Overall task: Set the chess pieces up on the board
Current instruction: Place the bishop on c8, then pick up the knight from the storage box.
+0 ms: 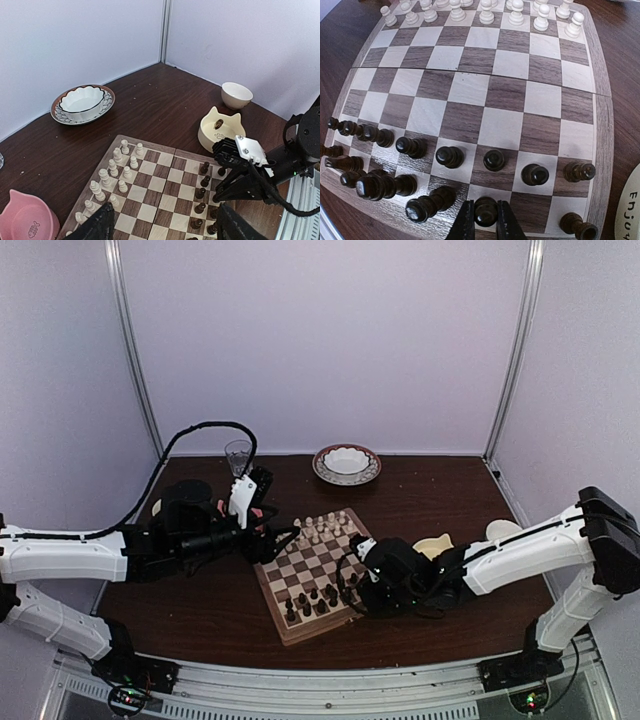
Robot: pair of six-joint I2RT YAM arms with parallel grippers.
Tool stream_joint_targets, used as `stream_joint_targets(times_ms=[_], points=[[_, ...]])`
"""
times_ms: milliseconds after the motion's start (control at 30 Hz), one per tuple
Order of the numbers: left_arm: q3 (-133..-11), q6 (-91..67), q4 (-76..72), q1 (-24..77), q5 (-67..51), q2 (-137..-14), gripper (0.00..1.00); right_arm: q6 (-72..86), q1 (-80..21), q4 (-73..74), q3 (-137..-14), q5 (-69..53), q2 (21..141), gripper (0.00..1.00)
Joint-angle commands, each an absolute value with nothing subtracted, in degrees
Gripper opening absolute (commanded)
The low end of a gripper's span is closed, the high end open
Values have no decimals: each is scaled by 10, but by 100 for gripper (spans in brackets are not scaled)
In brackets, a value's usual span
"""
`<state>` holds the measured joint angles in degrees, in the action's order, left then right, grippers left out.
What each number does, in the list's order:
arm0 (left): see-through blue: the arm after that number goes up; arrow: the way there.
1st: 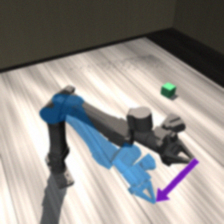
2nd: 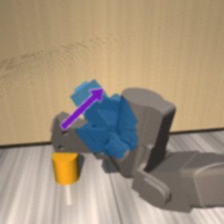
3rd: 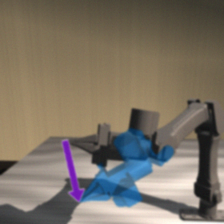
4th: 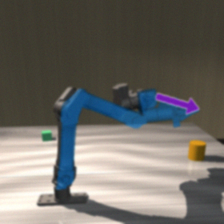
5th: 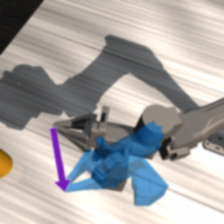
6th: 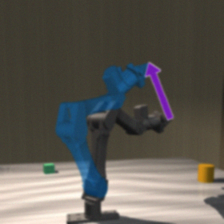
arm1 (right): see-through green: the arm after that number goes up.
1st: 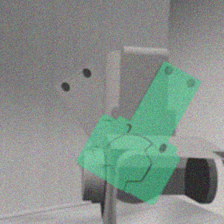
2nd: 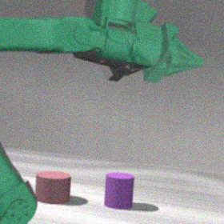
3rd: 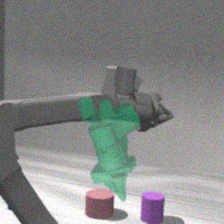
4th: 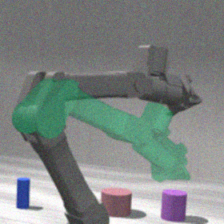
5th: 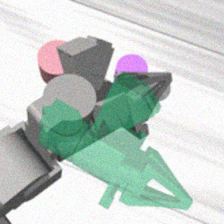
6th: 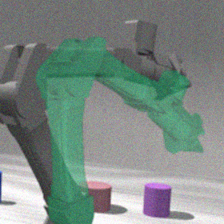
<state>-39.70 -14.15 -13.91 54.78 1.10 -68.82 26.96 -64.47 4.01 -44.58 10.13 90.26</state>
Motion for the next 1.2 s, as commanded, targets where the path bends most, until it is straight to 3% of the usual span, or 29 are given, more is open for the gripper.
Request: stream_joint_targets(times_ms=[0,300,667,900,1167], points=[[-396,-140,-157,545,4,-682,70,270,-643,34,-450,97,913,10],[-397,-140,-157,545,0,-685,70,267,-643,45,-452,97,897,23],[-400,-141,-154,545,0,-686,70,256,-643,106,-456,115,817,25],[-403,-142,-150,545,0,-690,70,276,-639,235,-483,196,727,30],[-407,-145,-145,544,-19,-690,70,439,-494,328,-452,165,657,32]])
